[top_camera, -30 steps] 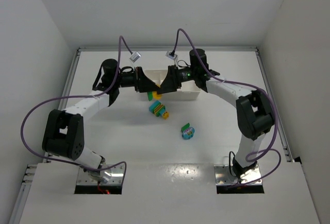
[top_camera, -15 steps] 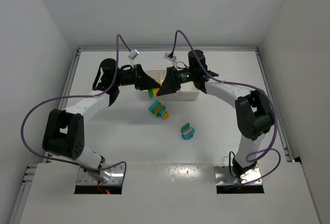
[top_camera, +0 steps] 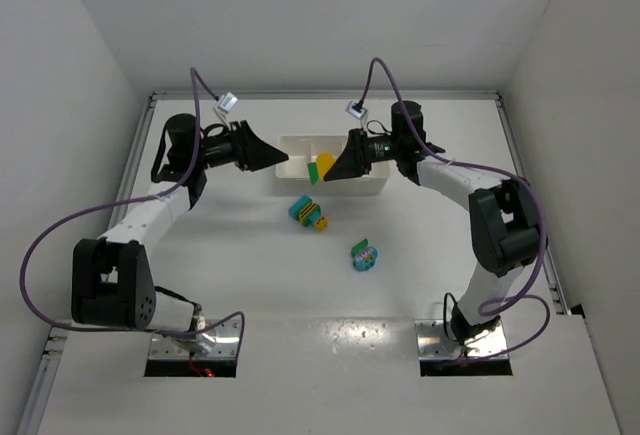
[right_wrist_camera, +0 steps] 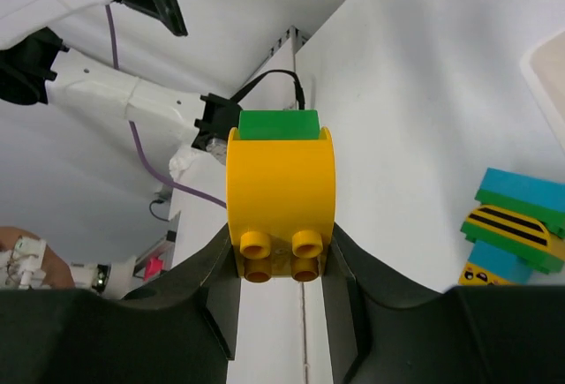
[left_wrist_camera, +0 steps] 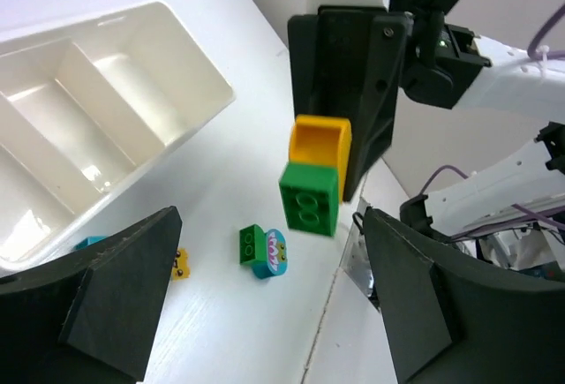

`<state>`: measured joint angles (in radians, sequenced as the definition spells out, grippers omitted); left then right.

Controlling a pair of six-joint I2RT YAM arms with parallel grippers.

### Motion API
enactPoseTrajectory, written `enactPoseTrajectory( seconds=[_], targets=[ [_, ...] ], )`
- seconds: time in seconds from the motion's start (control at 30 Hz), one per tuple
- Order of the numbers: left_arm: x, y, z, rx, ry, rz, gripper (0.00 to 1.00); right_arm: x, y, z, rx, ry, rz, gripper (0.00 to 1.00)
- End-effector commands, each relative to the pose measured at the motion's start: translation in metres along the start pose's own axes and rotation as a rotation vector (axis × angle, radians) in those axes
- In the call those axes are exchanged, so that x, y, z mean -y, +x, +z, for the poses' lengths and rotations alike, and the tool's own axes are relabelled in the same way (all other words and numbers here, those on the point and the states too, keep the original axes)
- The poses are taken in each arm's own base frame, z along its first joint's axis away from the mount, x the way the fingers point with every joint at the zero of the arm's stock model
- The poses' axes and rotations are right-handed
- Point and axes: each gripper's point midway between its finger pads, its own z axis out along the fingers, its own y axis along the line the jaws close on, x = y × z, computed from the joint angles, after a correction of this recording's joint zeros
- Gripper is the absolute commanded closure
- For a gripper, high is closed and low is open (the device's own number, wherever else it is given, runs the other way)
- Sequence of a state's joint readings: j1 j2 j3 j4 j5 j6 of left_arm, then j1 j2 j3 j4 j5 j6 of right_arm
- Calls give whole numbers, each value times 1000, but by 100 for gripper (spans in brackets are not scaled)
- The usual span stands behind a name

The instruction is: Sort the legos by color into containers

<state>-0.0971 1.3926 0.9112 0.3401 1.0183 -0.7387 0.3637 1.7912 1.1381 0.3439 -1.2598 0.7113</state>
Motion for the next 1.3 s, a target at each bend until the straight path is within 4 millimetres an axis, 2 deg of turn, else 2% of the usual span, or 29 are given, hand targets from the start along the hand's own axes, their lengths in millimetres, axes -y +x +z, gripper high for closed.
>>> enactPoseTrajectory(
  seconds=[0.0,0.1,0.2,0.27,0.43,0.57,0.7,0.77,0.97,1.13,1.23,1.27],
  targets=[
    [14,14,-8,-40,43,44,11,-19,-10,-11,18,-15,-90,100],
    [17,25,-4,-62,58,37,13,-23,-11,-12,13,-26,-90,100],
    [18,28,3,-66,69,59,13,-25,-16,-7,2,-44,-93,100],
    [21,24,8,-70,79,66,13,-34,-21,-3,-7,-64,-112,100],
    [21,19,21,-86,107,86,13,-31,-19,5,-19,-78,-93,100],
    [29,24,31,-114,145,103,16,-33,-19,9,-25,-87,-95,100],
    [36,24,36,-117,177,123,26,-35,-18,12,-32,-93,-95,100],
    [37,23,37,-113,180,123,29,-35,-18,12,-30,-94,-104,100],
    [50,34,40,-154,230,125,26,-26,-19,15,-34,-92,-79,100],
    [54,33,39,-160,250,143,23,-20,-19,13,-35,-91,-68,100],
    [53,34,40,-172,255,142,23,-19,-22,14,-33,-93,-70,100],
    [54,32,40,-173,254,141,26,-19,-23,14,-30,-95,-82,100]
  ],
)
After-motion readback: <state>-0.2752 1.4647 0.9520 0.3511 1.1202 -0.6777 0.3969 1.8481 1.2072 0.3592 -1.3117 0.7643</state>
